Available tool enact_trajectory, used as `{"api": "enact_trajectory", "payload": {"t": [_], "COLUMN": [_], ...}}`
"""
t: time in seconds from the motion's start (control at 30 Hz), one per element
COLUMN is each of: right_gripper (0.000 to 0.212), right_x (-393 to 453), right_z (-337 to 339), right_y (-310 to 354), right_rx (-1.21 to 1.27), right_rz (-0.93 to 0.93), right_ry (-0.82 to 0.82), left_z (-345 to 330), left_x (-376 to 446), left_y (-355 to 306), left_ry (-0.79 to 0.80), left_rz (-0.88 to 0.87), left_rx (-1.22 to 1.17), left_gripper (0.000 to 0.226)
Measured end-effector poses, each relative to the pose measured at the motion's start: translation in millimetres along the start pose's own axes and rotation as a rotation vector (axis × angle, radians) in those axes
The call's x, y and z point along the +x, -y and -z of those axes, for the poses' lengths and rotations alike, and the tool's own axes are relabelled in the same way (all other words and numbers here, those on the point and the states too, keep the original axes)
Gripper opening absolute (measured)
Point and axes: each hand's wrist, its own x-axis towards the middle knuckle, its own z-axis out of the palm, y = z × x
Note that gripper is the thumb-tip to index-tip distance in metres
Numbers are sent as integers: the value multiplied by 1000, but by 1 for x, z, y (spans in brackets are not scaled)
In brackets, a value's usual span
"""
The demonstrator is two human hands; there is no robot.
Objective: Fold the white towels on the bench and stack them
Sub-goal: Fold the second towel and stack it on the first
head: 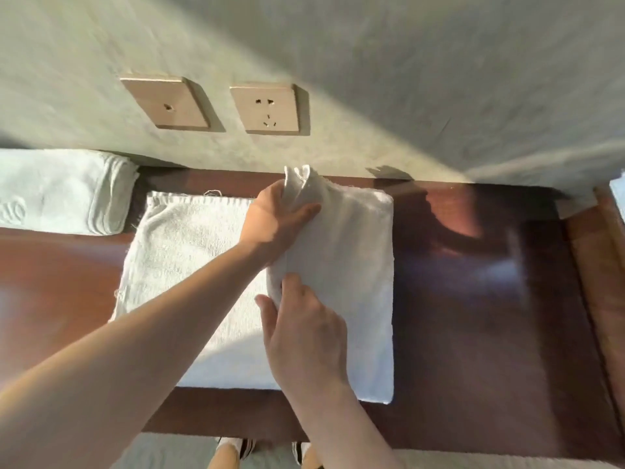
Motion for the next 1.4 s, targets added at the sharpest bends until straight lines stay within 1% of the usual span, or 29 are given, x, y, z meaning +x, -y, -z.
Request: {"api": "enact_trajectory", "payload": {"t": [0.1,0.2,0.27,0.3,0.37,0.4,0.47,0.53,0.6,0.67,0.77,0.8,0.83,0.87,0.9,0.97,1.0,1.07,1.1,1.2,1.3,1.37,1.4], "right_gripper": [32,34,34,34,34,33,36,43,45,44,47,44,37,28,22,18,19,28,34,55,74,78,75], "right_x": [-2,-4,-3,-2,1,3,8,13,18,20,23,24,27,30,36,52,64,91,105,140,162,171,174], "right_z": [-9,-27,-40,-48,-71,-84,-110,-130,-148,-156,-157,-154,-150,-145,-139,-128,-124,-121,-121,-128,-135,-138,-139], "right_y": [47,91,116,128,149,157,168,175,177,178,174,171,166,160,154,143,139,137,140,157,172,178,179], "right_rx": [-24,2,34,65,176,205,170,127,144,168,330,397,454,476,465,416,405,380,332,81,-86,-186,-212], "right_rz": [45,118,131,144,129,109,83,32,-30,-48,-98,-123,-144,-146,-124,-97,-100,-73,-17,198,294,328,342], "right_ry": [-14,-3,33,87,206,233,265,349,446,486,589,609,584,509,398,215,160,120,135,233,372,457,472], "left_z": [59,113,144,159,182,190,201,205,205,203,204,205,206,209,211,215,217,218,219,219,219,219,219], "left_x": [-6,-11,-13,-15,-14,-12,-4,7,17,24,20,15,6,-4,-15,-39,-50,-70,-78,-98,-107,-107,-106], "left_y": [12,34,53,64,90,103,126,149,169,180,185,186,186,185,185,188,189,193,196,202,207,208,208], "left_ry": [-35,-82,-105,-112,-108,-114,-145,-145,-118,-108,-121,-116,-112,-110,-110,-122,-129,-121,-109,-67,-61,-64,-62], "left_rz": [-12,-36,-58,-59,-14,22,96,178,286,329,258,237,209,173,131,91,102,158,181,217,216,228,234], "left_rx": [-16,-46,23,67,93,80,64,44,-24,-66,12,21,17,22,34,75,89,91,96,121,161,176,192], "left_gripper": [23,19,14,12,10,11,11,10,20,38,44,53,65,71,71,60,54,46,44,41,38,32,31]}}
